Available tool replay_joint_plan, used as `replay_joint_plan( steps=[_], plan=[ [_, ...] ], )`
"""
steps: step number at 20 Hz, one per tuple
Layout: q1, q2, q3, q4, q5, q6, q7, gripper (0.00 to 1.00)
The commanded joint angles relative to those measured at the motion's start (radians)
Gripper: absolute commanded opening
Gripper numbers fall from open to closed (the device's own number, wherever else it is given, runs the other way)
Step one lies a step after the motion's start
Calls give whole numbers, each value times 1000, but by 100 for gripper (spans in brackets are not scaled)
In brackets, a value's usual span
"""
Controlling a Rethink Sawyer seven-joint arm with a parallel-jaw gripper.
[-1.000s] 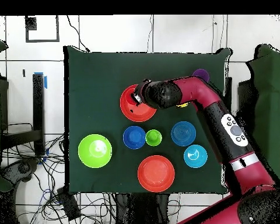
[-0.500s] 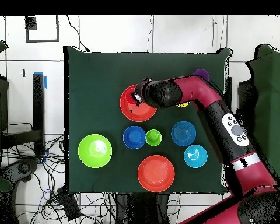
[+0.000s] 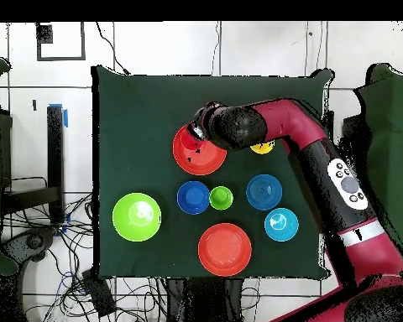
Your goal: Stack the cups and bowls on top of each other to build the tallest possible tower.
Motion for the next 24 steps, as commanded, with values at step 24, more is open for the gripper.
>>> replay_joint_plan(
  steps=[24],
  plan=[
    [156, -107, -65, -37, 112, 253, -274, 100]
  ],
)
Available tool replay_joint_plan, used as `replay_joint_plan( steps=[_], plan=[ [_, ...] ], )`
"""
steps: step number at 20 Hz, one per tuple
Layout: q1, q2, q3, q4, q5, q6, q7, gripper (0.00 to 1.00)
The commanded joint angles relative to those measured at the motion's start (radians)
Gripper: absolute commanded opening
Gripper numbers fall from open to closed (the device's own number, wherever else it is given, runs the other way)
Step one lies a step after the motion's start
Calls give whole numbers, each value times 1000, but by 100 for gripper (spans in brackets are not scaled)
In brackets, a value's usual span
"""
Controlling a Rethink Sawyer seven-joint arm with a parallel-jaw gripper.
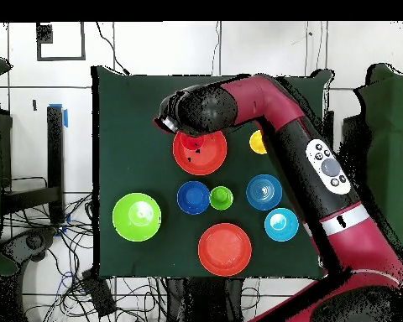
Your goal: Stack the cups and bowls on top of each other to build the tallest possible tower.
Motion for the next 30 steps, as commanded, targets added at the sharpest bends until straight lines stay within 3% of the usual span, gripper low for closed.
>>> replay_joint_plan(
  steps=[1, 16, 30],
  plan=[
    [43, -17, -81, -2, -6, 136, -271, 100],
    [47, -46, -70, -43, -13, 137, -334, 100],
    [89, 17, -69, -231, -20, 251, -508, 100]
  ],
)
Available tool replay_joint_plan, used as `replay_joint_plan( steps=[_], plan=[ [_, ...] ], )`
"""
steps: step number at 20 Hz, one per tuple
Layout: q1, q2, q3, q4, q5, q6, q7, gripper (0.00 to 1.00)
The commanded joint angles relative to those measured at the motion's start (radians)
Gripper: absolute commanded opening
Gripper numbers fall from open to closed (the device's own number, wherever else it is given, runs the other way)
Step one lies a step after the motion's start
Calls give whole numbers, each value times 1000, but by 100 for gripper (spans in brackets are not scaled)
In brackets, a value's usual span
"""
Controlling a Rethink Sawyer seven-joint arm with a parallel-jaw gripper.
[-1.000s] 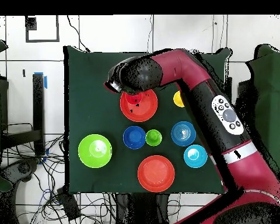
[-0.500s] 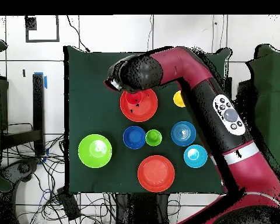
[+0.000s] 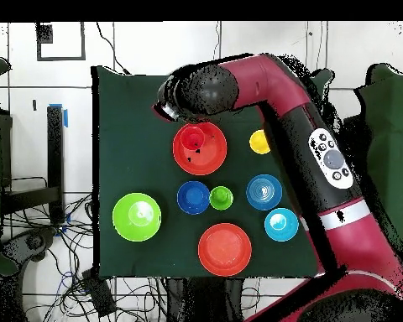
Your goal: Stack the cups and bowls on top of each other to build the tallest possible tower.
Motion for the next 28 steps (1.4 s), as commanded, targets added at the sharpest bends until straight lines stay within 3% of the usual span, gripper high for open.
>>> replay_joint_plan(
  steps=[1, 7, 17, 23, 28],
  plan=[
    [47, 51, -69, -128, -39, 150, -468, 100],
    [50, -6, -77, -163, -58, 169, -511, 100],
    [32, -162, -118, -126, -47, 264, -485, 100],
    [18, -195, -124, -125, -47, 294, -491, 100],
    [20, -169, -148, -128, -4, 310, -374, 100]
  ],
)
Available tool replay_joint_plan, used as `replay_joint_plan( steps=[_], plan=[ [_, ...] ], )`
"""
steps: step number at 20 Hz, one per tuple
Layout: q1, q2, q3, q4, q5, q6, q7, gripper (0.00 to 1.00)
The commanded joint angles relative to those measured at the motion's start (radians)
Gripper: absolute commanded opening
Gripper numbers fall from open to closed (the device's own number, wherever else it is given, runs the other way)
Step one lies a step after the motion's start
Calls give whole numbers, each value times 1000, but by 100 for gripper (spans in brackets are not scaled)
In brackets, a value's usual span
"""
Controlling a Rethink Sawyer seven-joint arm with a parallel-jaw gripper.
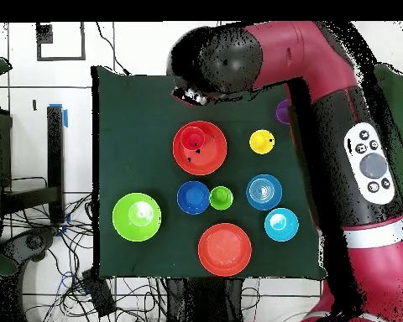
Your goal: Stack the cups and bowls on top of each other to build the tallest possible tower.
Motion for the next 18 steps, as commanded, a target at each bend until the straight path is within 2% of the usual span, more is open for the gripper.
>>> replay_joint_plan(
  steps=[1, 4, 9, 18],
  plan=[
    [8, 30, -123, -28, 20, 131, -122, 100],
    [-6, 69, -117, -14, 69, 83, -89, 100],
    [-18, 123, -110, 2, 109, 10, -104, 100],
    [-41, 139, -118, 58, 98, -39, -129, 100]
  ],
)
